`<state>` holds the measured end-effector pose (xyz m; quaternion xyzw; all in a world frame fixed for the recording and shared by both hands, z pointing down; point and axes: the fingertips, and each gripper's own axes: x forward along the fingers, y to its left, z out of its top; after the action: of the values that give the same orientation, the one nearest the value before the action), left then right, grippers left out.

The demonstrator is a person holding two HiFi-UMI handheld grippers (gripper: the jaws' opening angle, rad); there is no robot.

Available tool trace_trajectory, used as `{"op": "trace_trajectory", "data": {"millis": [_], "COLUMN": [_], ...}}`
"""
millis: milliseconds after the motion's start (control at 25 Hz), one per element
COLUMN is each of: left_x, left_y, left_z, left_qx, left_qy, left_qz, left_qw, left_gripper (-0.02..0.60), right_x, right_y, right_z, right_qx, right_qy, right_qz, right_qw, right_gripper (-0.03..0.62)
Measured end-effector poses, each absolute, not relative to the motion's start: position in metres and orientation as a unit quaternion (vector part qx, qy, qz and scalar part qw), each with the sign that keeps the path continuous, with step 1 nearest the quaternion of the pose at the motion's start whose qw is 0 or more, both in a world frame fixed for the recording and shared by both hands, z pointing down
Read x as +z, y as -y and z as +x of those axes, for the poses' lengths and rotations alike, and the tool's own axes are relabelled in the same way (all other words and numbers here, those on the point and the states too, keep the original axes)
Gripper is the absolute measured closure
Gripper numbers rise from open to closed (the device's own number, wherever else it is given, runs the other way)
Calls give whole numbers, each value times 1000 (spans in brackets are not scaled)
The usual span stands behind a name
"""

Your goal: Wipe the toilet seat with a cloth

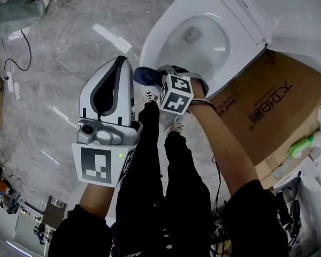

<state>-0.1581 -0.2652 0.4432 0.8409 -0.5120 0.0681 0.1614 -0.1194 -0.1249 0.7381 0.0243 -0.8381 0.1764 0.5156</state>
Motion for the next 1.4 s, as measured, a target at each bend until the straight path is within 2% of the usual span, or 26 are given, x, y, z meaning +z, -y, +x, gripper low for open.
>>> {"op": "trace_trajectory", "data": {"millis": [1000,1400], "left_x": [456,460], "left_y": [272,281], "left_z": [-160,-158], "left_qx": [73,76], "left_qy": [510,505], "left_qz": [840,843], "left_qw": [170,171], "left_gripper": [571,571], "right_x": [739,739], "right_y": [212,273], "right_z": [-106,-70], "right_qx": [223,274], "right_qy": [837,820], "right_qz": [82,166], "right_qw": [493,475], "right_gripper": [517,519]}}
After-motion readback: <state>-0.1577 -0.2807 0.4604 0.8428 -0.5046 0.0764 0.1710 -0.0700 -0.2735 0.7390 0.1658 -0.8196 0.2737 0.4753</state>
